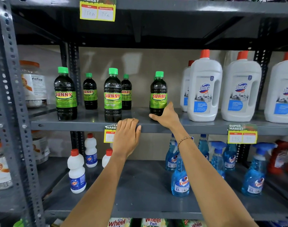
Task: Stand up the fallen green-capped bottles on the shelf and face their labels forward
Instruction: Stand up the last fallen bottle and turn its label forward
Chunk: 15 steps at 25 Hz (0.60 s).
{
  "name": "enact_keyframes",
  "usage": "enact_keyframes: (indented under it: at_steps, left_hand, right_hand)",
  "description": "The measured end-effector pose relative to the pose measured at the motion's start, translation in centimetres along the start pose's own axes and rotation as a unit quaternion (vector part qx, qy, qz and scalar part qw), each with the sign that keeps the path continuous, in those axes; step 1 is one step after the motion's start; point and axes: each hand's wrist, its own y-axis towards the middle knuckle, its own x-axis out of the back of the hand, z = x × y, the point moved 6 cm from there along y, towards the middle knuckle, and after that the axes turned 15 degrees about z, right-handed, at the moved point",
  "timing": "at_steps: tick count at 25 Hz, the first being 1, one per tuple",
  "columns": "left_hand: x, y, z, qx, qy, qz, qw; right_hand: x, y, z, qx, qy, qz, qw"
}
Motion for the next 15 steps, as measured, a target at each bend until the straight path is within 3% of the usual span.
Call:
enact_keyframes:
  at_steps: [7, 15]
  left_hand:
    - [0.06, -0.10, -0.04, -0.008, 0.000, -0.007, 1.000]
    - [0.13, 0.36, -0.04, 0.032, -0.012, -0.005, 0.999]
  right_hand:
    - [0.15, -0.86, 0.49, -0.004, -0.049, -0.046, 0.998]
    - [0.31, -0.71, 0.30, 0.002, -0.034, -0.017, 0.999]
